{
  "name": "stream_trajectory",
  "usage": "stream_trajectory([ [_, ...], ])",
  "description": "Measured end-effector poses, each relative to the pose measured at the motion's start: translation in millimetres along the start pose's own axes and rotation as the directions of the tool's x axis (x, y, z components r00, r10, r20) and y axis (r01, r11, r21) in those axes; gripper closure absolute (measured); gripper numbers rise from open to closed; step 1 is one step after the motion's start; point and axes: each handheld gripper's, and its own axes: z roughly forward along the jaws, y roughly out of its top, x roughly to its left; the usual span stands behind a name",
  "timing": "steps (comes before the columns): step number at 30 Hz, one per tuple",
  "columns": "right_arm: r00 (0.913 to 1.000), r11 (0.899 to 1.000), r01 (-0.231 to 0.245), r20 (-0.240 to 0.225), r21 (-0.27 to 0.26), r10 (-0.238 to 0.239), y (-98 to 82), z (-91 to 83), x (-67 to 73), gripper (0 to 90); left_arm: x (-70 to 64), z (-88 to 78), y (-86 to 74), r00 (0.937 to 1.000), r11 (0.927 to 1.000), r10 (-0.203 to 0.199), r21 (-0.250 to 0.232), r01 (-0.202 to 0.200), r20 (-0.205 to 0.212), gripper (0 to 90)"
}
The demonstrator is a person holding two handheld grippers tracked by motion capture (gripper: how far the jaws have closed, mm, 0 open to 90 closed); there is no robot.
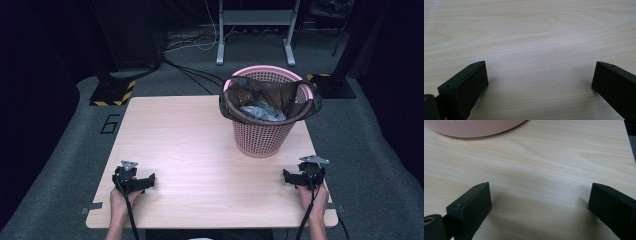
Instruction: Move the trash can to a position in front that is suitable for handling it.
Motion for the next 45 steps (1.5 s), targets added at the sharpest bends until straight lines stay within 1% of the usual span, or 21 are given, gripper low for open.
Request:
stream_trajectory([
  [2, 1.0, 1.0, 0.002, 0.0, 0.0, -0.002, 0.1, 0.1, -0.4, 3.7, -1.8, -0.3, 0.0, 0.9999, 0.9999, 0.016, -0.003, -0.016, 0.002, 0.4],
  [3, 1.0, 1.0, -0.002, -0.001, 0.002, 0.002, 0.0, 0.0, -0.1, 3.7, -2.4, -0.6, 0.4, 0.9996, 0.9997, 0.023, 0.006, -0.023, 0.017, 0.4],
  [4, 1.0, 1.0, -0.003, -0.001, 0.003, 0.003, 0.0, -0.1, 0.0, 3.7, -2.8, -0.9, 1.0, 0.9994, 0.9996, 0.025, 0.014, -0.025, 0.022, 0.4],
  [5, 1.0, 1.0, -0.003, -0.001, 0.003, 0.003, 0.0, -0.1, 0.0, 3.7, -2.8, -0.9, 1.0, 0.9994, 0.9996, 0.025, 0.014, -0.025, 0.022, 0.5],
  [8, 1.0, 1.0, -0.002, -0.001, 0.003, 0.002, 0.0, -0.1, -0.1, 3.7, -6.4, -3.1, 3.7, 0.9989, 0.9983, 0.046, 0.035, -0.046, 0.004, 0.9],
  [11, 1.0, 1.0, -0.002, -0.002, 0.003, 0.002, -0.1, -0.2, -0.2, 3.7, -10.9, -6.4, 7.2, 0.9984, 0.9981, 0.045, 0.039, -0.047, 0.035, 1.4],
  [14, 1.0, 1.0, 0.0, -0.003, 0.002, 0.0, 0.0, 0.0, -0.3, 3.7, -15.4, -10.1, 13.8, 0.9963, 0.9976, 0.058, 0.035, -0.06, 0.064, 2.4],
  [15, 1.0, 1.0, 0.0, -0.003, 0.002, 0.0, 0.0, 0.0, -0.3, 3.7, -16.6, -11.4, 16.9, 0.9954, 0.9973, 0.062, 0.035, -0.064, 0.073, 2.4],
  [17, 1.0, 1.0, 0.004, -0.002, 0.0, -0.004, 0.0, 0.0, -0.7, 3.7, -19.5, -13.8, 24.8, 0.9932, 0.9982, 0.055, 0.019, -0.058, 0.103, 3.3],
  [21, 1.0, 1.0, -0.002, -0.002, 0.002, 0.002, 0.0, -0.1, -0.3, 3.8, -22.9, -15.5, 34.9, 0.9891, 0.9983, 0.053, 0.016, -0.055, 0.137, 5.2],
  [23, 1.0, 1.0, -0.001, -0.002, 0.002, 0.001, 0.0, -0.1, -0.3, 3.8, -26.5, -14.9, 41.8, 0.984, 0.9987, 0.045, 0.017, -0.049, 0.172, 5.2],
  [25, 1.0, 1.0, 0.002, -0.002, 0.001, -0.002, 0.1, 0.0, -0.7, 3.8, -28.2, -14.2, 43.9, 0.9834, 0.9985, 0.048, 0.019, -0.052, 0.175, 5.2],
  [28, 1.0, 1.0, -0.002, -0.002, 0.002, 0.002, 0.0, -0.1, -0.4, 3.8, -33.8, -13.7, 50.5, 0.9798, 0.9983, 0.048, 0.021, -0.054, 0.194, 5.2],
  [29, 1.0, 1.0, 0.003, -0.002, 0.001, -0.003, 0.1, 0.1, -0.8, 3.8, -36.4, -14.3, 53.7, 0.978, 0.9979, 0.057, 0.02, -0.062, 0.201, 5.2],
  [31, 1.0, 1.0, 0.004, -0.002, 0.0, -0.004, 0.1, 0.1, -1.0, 3.8, -40.0, -15.1, 58.4, 0.977, 0.9968, 0.072, 0.018, -0.077, 0.2, 5.5],
  [37, 0.9999, 1.0, 0.008, -0.007, 0.0, -0.008, 0.6, 0.6, -1.4, 3.7, -49.1, -19.3, 72.7, 0.9717, 0.9952, 0.096, 0.0, -0.098, 0.216, 6.1],
  [39, 0.9999, 1.0, 0.009, -0.007, 0.0, -0.009, 0.6, 0.6, -1.4, 3.6, -50.8, -20.4, 75.4, 0.971, 0.9947, 0.1, -0.001, -0.102, 0.217, 6.2],
  [40, 0.9999, 1.0, 0.009, -0.007, 0.0, -0.009, 0.6, 0.7, -1.3, 3.6, -51.9, -20.5, 77.1, 0.97, 0.9952, 0.096, -0.001, -0.098, 0.224, 6.4],
  [42, 0.9999, 1.0, 0.008, -0.007, 0.0, -0.008, 0.6, 0.7, -1.3, 3.5, -54.6, -20.3, 80.5, 0.9677, 0.9944, 0.102, 0.002, -0.106, 0.231, 6.6],
  [43, 0.9999, 1.0, 0.008, -0.007, 0.0, -0.008, 0.6, 0.7, -1.3, 3.5, -54.6, -20.3, 80.5, 0.9677, 0.9944, 0.102, 0.002, -0.106, 0.231, 6.6],
  [45, 1.0, 1.0, 0.006, -0.005, 0.002, -0.006, 1.2, 1.3, -1.1, 3.3, -56.6, -20.1, 83.0, 0.9644, 0.9943, 0.104, -0.001, -0.107, 0.243, 6.6],
])
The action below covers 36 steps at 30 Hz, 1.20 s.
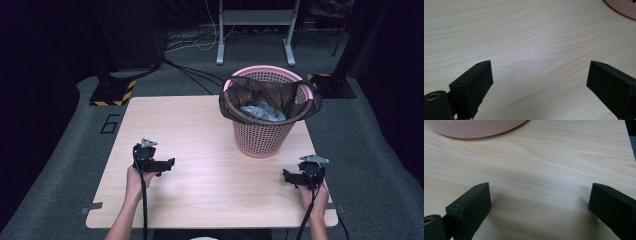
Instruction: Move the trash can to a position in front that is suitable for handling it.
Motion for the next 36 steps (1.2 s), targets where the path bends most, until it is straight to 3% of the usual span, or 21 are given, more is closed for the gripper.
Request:
stream_trajectory([
  [5, 1.0, 1.0, -0.003, 0.002, 0.0, 0.003, 0.1, 0.2, 0.3, 3.3, -5.9, 3.2, 6.8, 0.9999, 1.0, 0.004, -0.002, -0.004, 0.016, 7.2],
  [9, 1.0, 1.0, -0.003, 0.002, 0.0, 0.003, 0.1, 0.1, 0.3, 3.3, -10.2, 2.4, 11.2, 0.9996, 0.9997, 0.024, 0.0, -0.024, 0.016, 7.3],
  [26, 1.0, 1.0, -0.001, 0.001, -0.001, 0.001, -0.1, 0.0, 0.1, 3.4, -18.2, -5.7, 36.9, 0.9995, 0.9994, 0.03, -0.02, -0.03, 0.012, 7.8],
  [36, 1.0, 1.0, -0.001, 0.001, 0.0, 0.001, 0.1, 0.1, 0.1, 3.4, -22.9, 8.7, 57.9, 0.9978, 0.9993, 0.034, -0.016, -0.033, 0.057, 8.7],
])
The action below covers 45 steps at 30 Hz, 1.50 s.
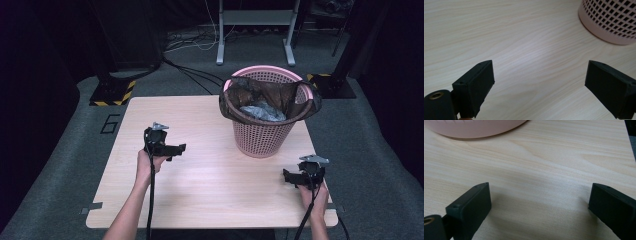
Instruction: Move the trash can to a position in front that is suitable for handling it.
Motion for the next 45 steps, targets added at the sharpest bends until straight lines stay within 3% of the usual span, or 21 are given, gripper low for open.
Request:
stream_trajectory([
  [11, 1.0, 1.0, -0.003, 0.002, -0.003, 0.003, -0.1, -0.1, -0.2, 4.2, -10.2, 15.6, 36.0, 0.9979, 0.9999, 0.006, 0.013, -0.007, 0.065, 10.4],
  [23, 1.0, 1.0, -0.005, 0.005, -0.005, 0.005, 0.0, -0.1, -0.5, 4.6, -24.9, 15.4, 78.5, 0.9955, 0.9989, 0.046, 0.008, -0.047, 0.083, 11.5],
  [32, 1.0, 1.0, -0.004, 0.004, -0.006, 0.004, -0.1, -0.2, -0.8, 5.0, -43.8, 11.3, 111.1, 0.9914, 0.9965, 0.084, -0.01, -0.083, 0.101, 12.8],
  [36, 1.0, 1.0, -0.006, 0.006, -0.007, 0.007, -0.2, -0.2, -0.7, 5.1, -49.2, 12.5, 123.1, 0.9895, 0.997, 0.077, -0.003, -0.077, 0.123, 12.8],
  [45, 1.0, 1.0, -0.009, 0.005, -0.007, 0.009, -0.1, -0.3, -0.9, 5.2, -56.7, 9.9, 150.6, 0.9898, 0.9974, 0.07, -0.022, -0.068, 0.124, 12.8],
])
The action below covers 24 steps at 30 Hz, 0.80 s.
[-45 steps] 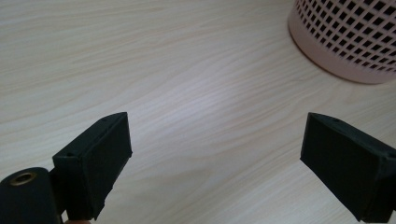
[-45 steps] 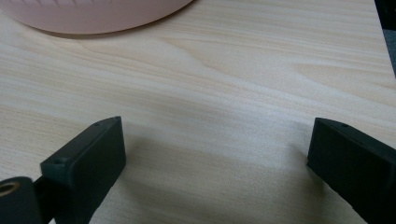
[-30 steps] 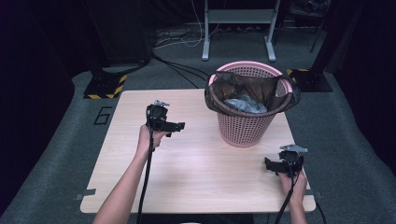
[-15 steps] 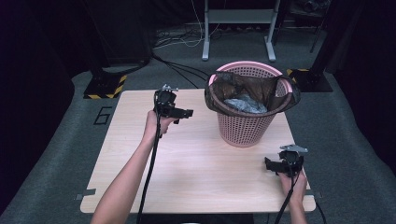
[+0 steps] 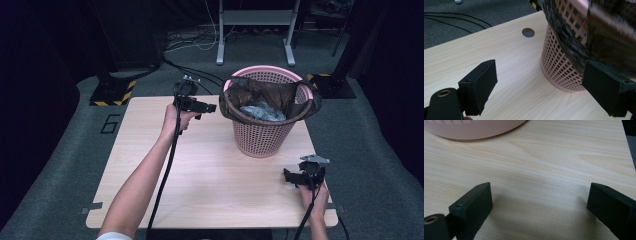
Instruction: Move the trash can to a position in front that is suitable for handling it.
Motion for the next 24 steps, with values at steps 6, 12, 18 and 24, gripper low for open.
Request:
stream_trajectory([
  [6, 1.0, 1.0, -0.001, 0.001, 0.0, 0.001, 0.0, -0.1, 0.0, 5.4, -2.6, -2.0, 17.0, 0.9997, 0.9993, -0.024, -0.029, 0.024, -0.002, 14.9],
  [12, 1.0, 1.0, -0.002, 0.001, 0.0, 0.002, -0.1, -0.2, 0.0, 5.5, -6.1, 0.9, 32.9, 0.9987, 0.9975, -0.049, -0.05, 0.049, 0.017, 15.0],
  [18, 1.0, 1.0, -0.003, 0.002, -0.001, 0.003, 0.0, -0.1, 0.1, 5.6, -14.2, 8.7, 46.8, 0.9986, 0.9968, -0.053, -0.059, 0.053, 0.008, 15.2],
  [24, 1.0, 1.0, -0.008, 0.001, -0.001, 0.008, -0.1, -0.3, 0.3, 5.9, -21.9, 30.5, 53.6, 0.9976, 0.9977, -0.066, -0.015, 0.066, 0.018, 19.8],
])
